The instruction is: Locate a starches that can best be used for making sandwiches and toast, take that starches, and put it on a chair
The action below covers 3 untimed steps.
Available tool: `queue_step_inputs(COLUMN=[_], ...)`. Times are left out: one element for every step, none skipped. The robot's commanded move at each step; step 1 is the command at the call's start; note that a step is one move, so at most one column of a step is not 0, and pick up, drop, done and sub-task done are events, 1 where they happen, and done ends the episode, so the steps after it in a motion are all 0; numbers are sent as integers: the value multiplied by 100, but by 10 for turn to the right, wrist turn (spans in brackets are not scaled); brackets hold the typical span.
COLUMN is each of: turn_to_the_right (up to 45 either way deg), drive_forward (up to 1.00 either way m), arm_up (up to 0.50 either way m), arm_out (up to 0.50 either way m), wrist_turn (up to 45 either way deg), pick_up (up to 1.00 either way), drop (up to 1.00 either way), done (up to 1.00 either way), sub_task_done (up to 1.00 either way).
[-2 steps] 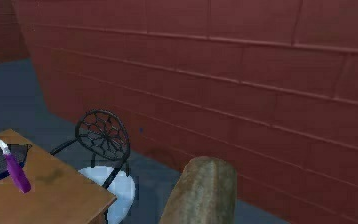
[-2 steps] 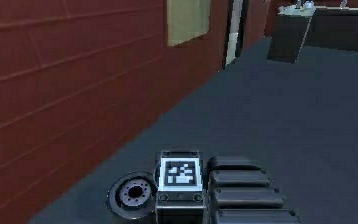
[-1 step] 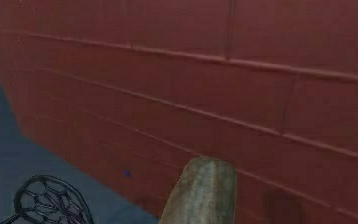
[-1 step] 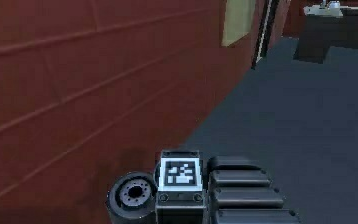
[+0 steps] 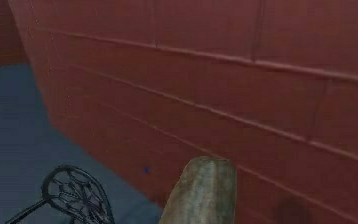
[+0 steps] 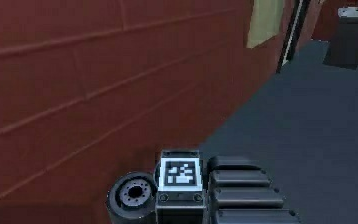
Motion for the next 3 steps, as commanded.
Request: queue_step_inputs(turn_to_the_right=[0,450,240], drive_forward=[30,0,0], arm_up=[0,0,0], arm_out=[0,0,0], wrist_turn=[0,0,0], pick_up=[0,0,0], drop=[0,0,0], done=[0,0,0], sub_task_done=[0,0,0])
